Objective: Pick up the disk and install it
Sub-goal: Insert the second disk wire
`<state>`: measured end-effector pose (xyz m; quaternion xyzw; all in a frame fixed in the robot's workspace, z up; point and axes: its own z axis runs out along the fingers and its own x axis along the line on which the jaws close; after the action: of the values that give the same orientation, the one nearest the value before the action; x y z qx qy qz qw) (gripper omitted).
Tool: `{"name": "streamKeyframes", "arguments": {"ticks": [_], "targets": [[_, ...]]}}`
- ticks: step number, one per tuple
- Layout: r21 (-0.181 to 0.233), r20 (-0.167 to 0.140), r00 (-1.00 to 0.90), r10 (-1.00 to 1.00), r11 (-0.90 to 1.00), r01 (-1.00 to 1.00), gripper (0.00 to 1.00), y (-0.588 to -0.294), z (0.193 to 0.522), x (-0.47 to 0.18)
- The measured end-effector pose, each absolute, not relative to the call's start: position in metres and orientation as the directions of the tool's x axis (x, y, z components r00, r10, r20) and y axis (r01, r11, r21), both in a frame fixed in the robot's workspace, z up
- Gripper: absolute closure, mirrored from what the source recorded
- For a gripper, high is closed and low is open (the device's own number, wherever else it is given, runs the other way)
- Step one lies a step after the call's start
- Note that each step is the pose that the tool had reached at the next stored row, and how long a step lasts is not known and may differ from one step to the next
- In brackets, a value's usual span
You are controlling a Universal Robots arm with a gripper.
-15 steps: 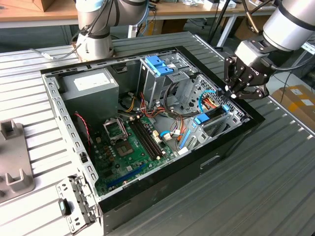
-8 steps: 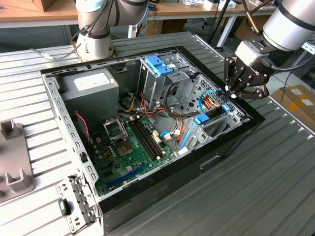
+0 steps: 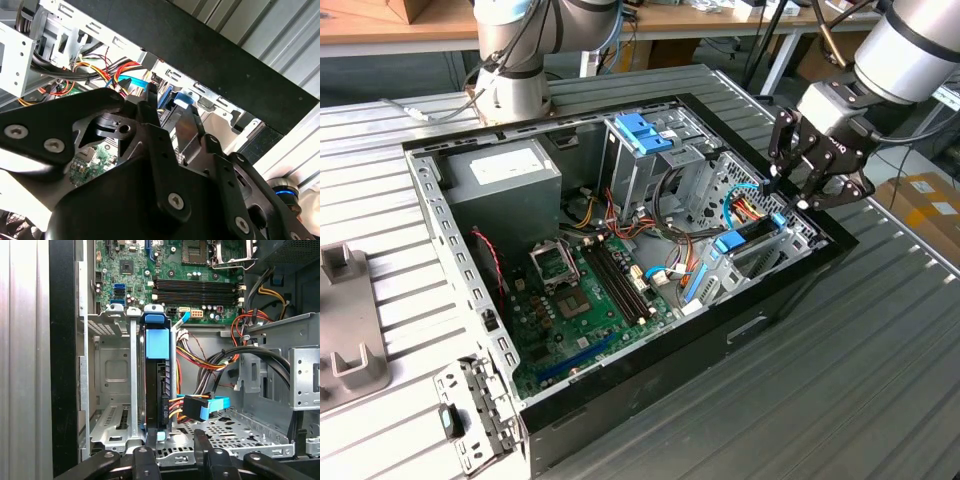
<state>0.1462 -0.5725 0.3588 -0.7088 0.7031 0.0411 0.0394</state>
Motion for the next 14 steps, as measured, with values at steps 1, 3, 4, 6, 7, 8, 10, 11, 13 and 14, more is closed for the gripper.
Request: {"name": "streamKeyframes", "arguments": {"ticks": [1, 3, 4, 6, 7, 8, 10, 11, 13, 14], "targets": [[0.002, -0.113, 0.008, -0.994, -0.008, -1.000, 0.58, -0.573, 0.360, 0.146], [0.002, -0.114, 0.008, -0.993, -0.008, -1.000, 0.58, -0.572, 0.368, 0.146], [0.002, -0.114, 0.008, -0.993, -0.008, -1.000, 0.58, -0.572, 0.370, 0.146], [0.002, -0.114, 0.008, -0.993, -0.008, -1.000, 0.58, -0.572, 0.373, 0.145], [0.002, -0.114, 0.008, -0.993, -0.008, -1.000, 0.58, -0.571, 0.373, 0.145], [0.002, -0.114, 0.008, -0.993, -0.008, -1.000, 0.58, -0.571, 0.374, 0.144], [0.002, -0.114, 0.008, -0.993, -0.008, -1.000, 0.58, -0.571, 0.376, 0.144], [0.002, -0.114, 0.008, -0.993, -0.008, -1.000, 0.58, -0.570, 0.377, 0.144], [0.002, -0.114, 0.008, -0.993, -0.008, -1.000, 0.58, -0.568, 0.379, 0.143], [0.002, -0.114, 0.008, -0.993, -0.008, -1.000, 0.58, -0.567, 0.379, 0.143]]}}
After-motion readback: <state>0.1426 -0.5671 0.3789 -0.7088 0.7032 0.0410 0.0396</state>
